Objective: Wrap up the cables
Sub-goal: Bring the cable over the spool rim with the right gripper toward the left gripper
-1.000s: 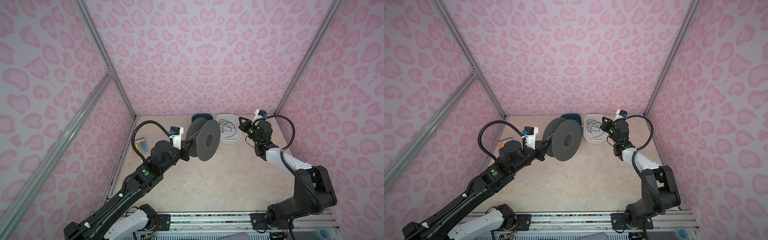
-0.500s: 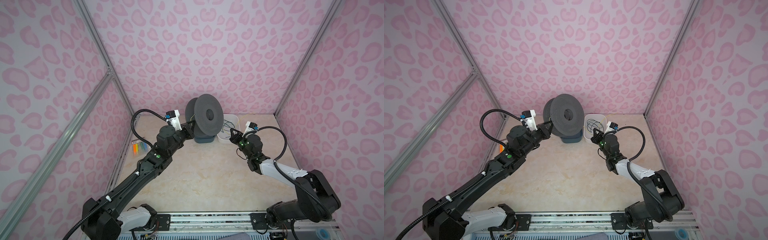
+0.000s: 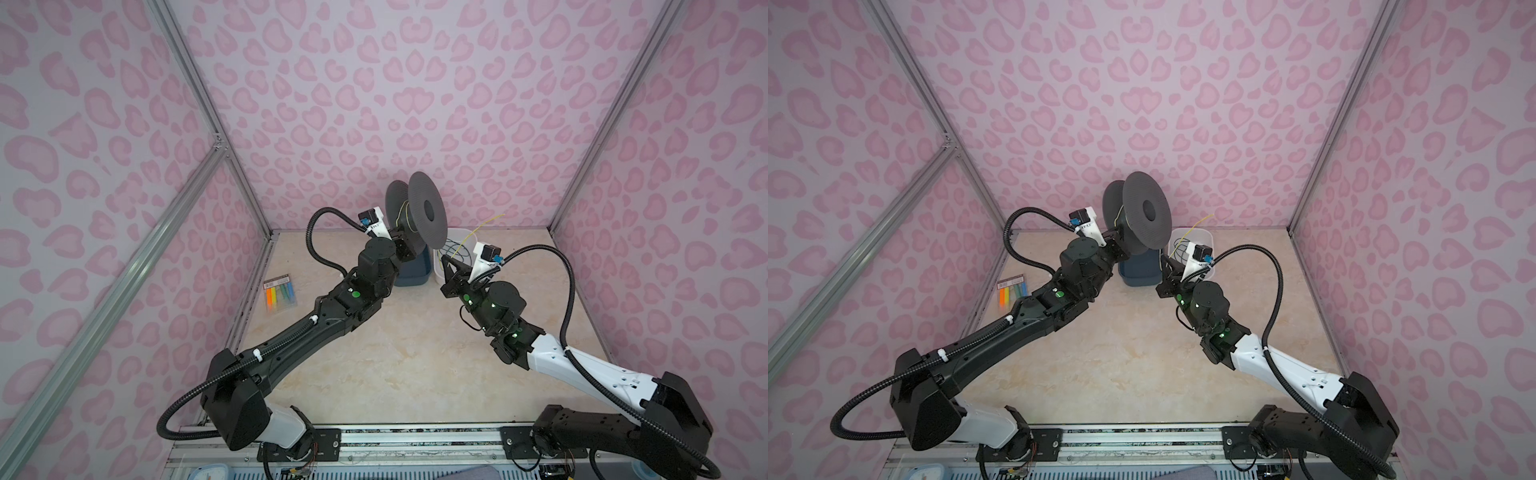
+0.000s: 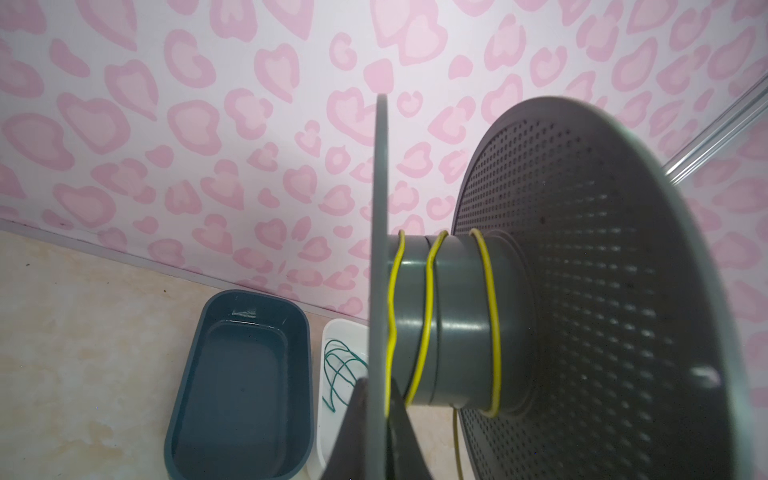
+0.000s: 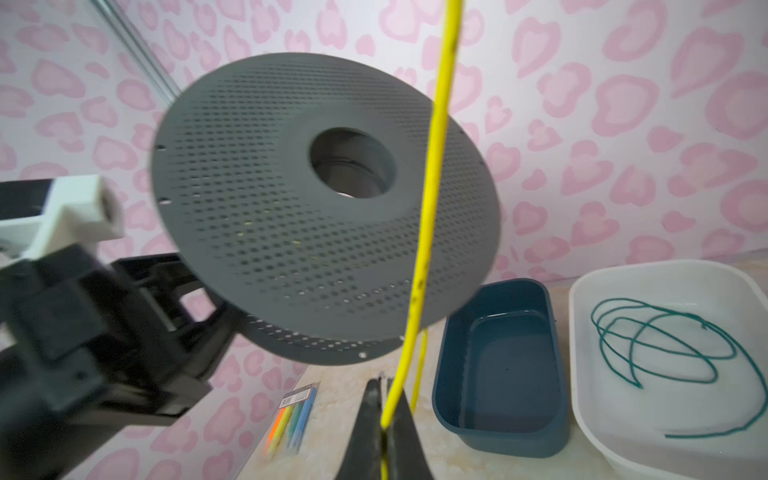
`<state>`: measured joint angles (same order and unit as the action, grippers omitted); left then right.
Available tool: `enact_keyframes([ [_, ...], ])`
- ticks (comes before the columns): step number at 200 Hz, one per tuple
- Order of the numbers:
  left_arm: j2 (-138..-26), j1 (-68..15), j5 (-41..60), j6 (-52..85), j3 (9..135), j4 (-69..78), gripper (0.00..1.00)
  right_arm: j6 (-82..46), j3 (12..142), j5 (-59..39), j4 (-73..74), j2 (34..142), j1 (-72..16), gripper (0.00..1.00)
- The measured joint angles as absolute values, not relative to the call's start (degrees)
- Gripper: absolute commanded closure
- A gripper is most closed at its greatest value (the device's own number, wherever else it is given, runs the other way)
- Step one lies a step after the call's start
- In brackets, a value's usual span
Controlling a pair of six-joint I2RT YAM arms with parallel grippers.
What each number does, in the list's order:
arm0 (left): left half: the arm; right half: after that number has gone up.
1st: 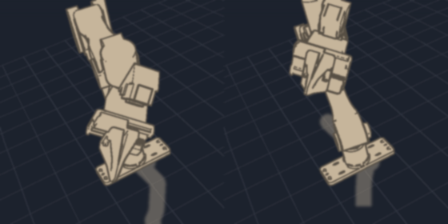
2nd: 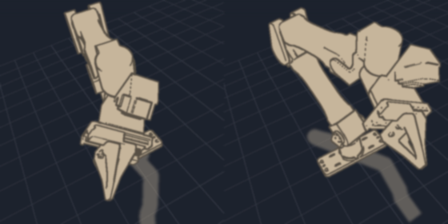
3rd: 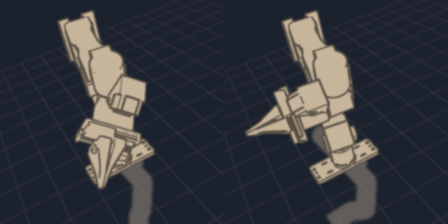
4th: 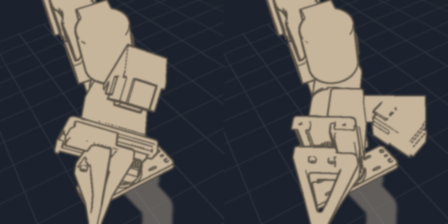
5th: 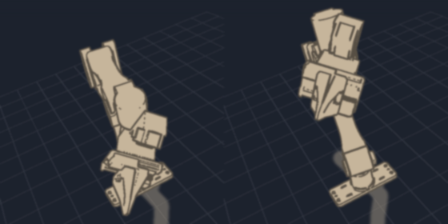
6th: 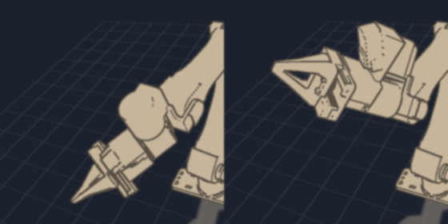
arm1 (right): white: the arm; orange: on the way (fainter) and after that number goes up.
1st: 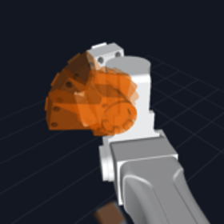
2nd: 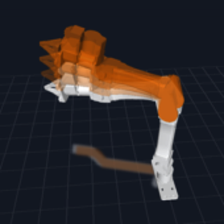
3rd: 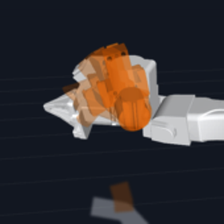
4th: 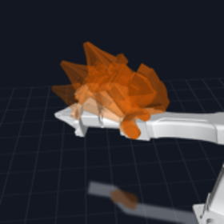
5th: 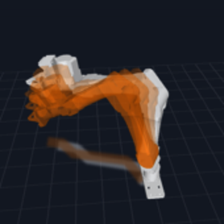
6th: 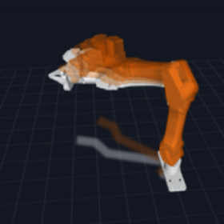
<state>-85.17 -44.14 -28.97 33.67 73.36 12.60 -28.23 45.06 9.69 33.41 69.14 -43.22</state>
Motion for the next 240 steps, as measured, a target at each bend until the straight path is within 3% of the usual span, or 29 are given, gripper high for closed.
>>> enact_keyframes([
  [103, -88.6, -49.7, -31.8, 19.9, 70.0, 10.5, 0.96, -15.7, 59.9, 4.6, 17.4, 71.6, -43.8, 1.00],
  [240, -86.3, -59.4, -45.2, 9.2, 56.6, 15.9, 0.96, -15.5, 68.8, -10.5, 0.8, 77.5, -32.2, 1.00],
])
